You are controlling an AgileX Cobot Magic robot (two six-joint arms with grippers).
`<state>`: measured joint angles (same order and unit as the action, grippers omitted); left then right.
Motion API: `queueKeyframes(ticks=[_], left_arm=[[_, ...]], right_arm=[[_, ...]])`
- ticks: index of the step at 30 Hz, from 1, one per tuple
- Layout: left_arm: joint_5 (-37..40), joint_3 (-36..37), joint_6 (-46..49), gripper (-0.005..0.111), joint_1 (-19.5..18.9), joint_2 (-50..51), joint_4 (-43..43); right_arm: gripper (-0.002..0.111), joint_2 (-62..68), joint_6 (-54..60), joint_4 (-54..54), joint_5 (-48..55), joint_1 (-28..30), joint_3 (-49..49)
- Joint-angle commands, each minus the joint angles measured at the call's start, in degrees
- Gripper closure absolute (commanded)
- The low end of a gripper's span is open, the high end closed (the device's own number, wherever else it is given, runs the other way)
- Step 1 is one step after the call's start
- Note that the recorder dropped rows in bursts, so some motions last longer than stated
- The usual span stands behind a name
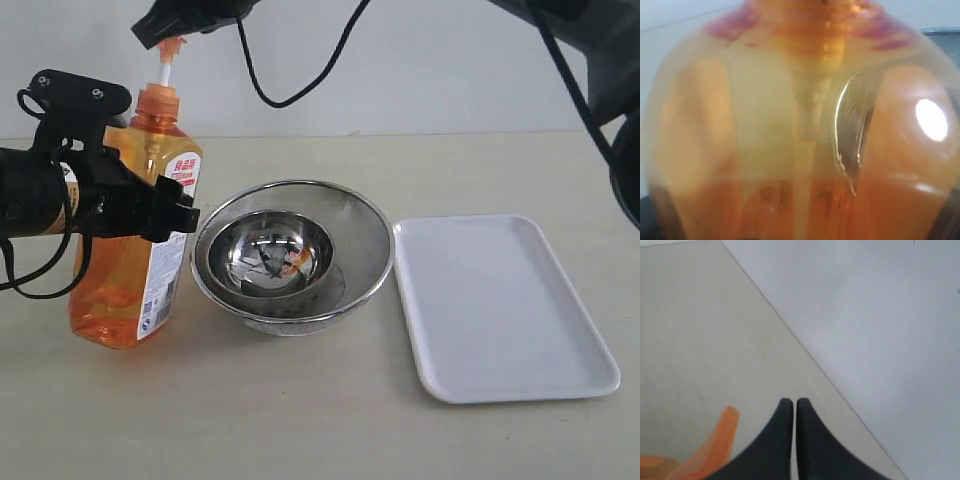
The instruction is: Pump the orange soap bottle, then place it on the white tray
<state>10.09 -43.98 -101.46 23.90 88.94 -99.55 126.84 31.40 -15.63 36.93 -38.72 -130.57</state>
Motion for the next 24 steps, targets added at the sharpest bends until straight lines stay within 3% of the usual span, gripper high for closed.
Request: queueKeyframes(ticks=[1,11,16,24], left_arm=[[1.7,-0.6,-0.5,0.102,0.1,-1.2,-0.4],[1.3,-0.6,-0.5,0.102,0.1,-1.2,-0.4],[1.3,-0.6,-0.5,0.102,0.1,-1.2,-0.4],[1.3,-0.6,-0.5,0.102,0.1,-1.2,-0.4]], right_arm=[[0.109,-0.7,0.9,-0.2,1.5,0.4,-2.1],[0.109,-0.4,3.3,-2.6,2.2,0.4,-2.1],[0.109,-0.4,11.7,-11.2,4.0,-0.1,-2.1],[0.109,-0.4,13.3,-11.3,4.5,-1.9,-2.1]])
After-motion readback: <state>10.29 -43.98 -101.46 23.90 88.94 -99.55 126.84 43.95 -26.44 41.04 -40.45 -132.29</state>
